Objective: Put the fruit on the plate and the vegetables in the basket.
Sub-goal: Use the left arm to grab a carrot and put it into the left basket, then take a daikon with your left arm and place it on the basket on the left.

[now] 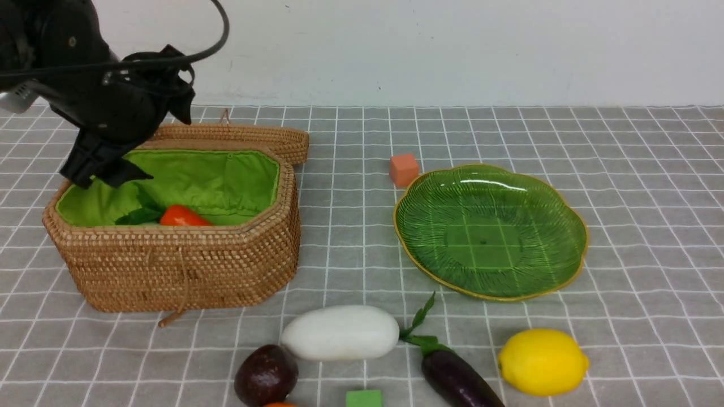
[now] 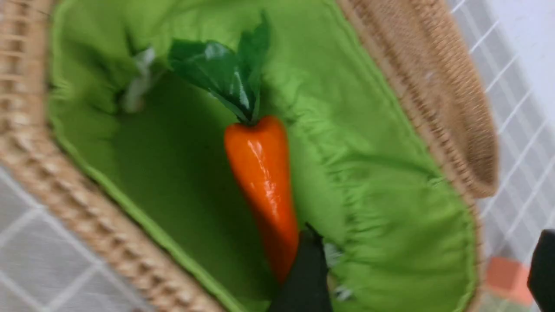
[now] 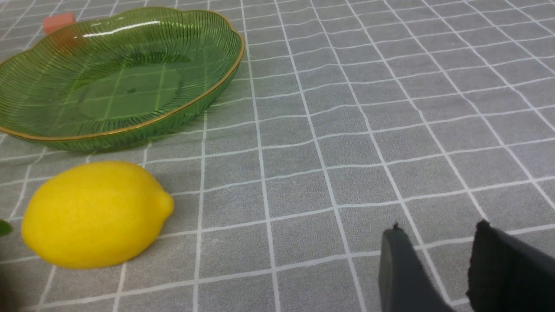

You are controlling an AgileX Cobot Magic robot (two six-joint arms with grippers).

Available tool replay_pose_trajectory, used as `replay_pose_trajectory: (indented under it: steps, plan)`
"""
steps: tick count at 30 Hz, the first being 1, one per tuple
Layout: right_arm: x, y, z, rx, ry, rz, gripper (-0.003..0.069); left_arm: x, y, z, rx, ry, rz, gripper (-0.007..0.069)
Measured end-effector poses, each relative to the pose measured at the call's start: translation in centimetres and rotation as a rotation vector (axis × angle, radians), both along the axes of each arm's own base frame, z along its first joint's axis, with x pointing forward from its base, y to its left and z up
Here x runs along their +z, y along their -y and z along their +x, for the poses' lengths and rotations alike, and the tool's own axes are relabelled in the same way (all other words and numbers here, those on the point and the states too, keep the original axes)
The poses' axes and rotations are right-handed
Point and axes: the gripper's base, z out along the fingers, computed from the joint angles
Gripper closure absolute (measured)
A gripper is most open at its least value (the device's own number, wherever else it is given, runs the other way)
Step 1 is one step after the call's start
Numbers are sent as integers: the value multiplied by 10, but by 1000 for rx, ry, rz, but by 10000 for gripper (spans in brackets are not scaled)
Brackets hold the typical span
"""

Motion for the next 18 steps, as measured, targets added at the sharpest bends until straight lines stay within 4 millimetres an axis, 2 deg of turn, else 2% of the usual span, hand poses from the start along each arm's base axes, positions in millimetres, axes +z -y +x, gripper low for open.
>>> replay_pose_trajectory:
  steps: [3, 7, 8, 9, 10, 12, 15, 17, 18]
  plan:
    - [0, 0, 0, 0, 0, 0, 418, 12, -1, -8, -106, -31, 86, 22]
    - [0, 0, 0, 0, 0, 0, 418, 55, -1, -41, -411, -60, 260, 78]
    - [0, 0, 0, 0, 0, 0, 418, 58, -2, -44, -444, -57, 283, 83]
    - [0, 0, 0, 0, 0, 0, 418, 74, -2, -64, -560, -71, 329, 104]
    - [0, 0, 0, 0, 0, 0, 418, 78, -2, -69, -589, -65, 339, 106]
    - [0, 0, 0, 0, 0, 0, 418, 94, -2, -98, -725, -51, 351, 126]
    - [0, 0, 0, 0, 0, 0, 418, 97, 3, -129, -851, 0, 310, 134]
    - [0, 0, 0, 0, 0, 0, 418, 83, 13, -147, -969, 0, 259, 136]
    - [0, 0, 0, 0, 0, 0, 418, 78, 14, -148, -981, -13, 251, 136]
